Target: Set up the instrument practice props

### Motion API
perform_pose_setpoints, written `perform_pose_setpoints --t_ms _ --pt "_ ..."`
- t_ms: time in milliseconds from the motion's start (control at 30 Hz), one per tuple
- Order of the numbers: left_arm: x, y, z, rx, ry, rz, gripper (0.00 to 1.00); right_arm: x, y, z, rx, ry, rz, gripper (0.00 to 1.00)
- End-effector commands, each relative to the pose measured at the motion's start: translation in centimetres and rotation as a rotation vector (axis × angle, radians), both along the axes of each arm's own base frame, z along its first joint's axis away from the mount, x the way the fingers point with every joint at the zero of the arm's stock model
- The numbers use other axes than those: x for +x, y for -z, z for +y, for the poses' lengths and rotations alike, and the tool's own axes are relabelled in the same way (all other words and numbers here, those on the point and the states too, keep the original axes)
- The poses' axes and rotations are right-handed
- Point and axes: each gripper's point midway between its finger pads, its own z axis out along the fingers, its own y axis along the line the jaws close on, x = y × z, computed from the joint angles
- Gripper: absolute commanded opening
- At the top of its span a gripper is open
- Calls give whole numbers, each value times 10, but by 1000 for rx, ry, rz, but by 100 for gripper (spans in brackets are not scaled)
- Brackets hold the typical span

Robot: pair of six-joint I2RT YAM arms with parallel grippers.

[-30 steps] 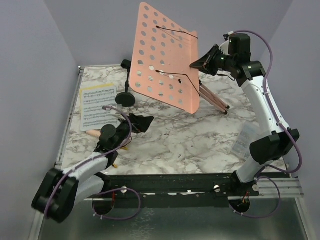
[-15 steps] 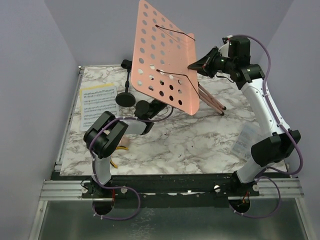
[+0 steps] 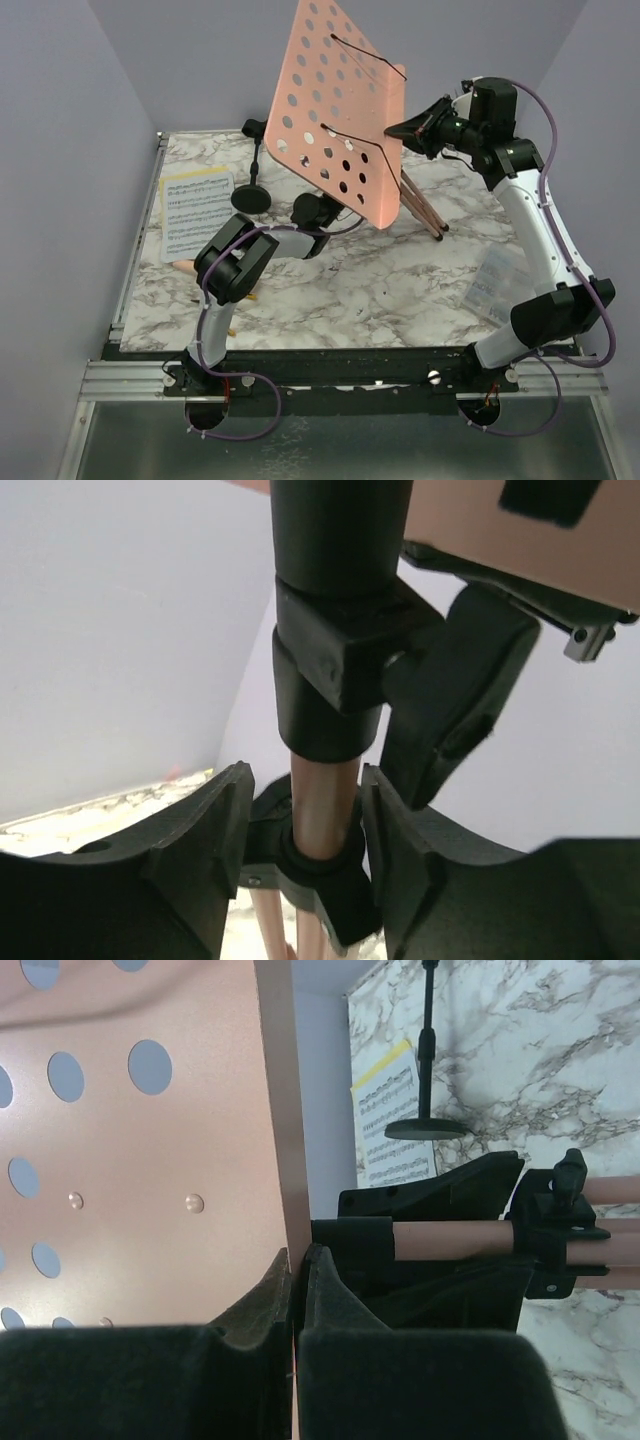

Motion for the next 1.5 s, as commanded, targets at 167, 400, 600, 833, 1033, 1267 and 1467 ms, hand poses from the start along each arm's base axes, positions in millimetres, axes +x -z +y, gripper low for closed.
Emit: perform_pose_setpoints --t_ms 167,400,600,833,1033,1267,1467 --pt "-14 -59 6 -145 -55 -142 31 -47 -84 0 211 -7 -152 0" --pt "-32 -78 6 -63 4 -171 0 -55 -80 -9 91 -3 -294 11" --pt "-52 -80 13 64 172 -113 0 -73 -81 -46 -261 68 -597 62" --pt "-81 -87 20 210 342 -53 0 -96 -64 -123 -676 335 -791 79" --pt "-95 -101 38 303 432 -43 0 -76 12 -162 -857 498 -718 84" --pt "-111 -96 56 357 545 -44 0 -63 63 -70 -594 55 -723 100" --pt "-126 -89 66 407 590 -85 0 -76 88 -45 -421 -89 -588 100"
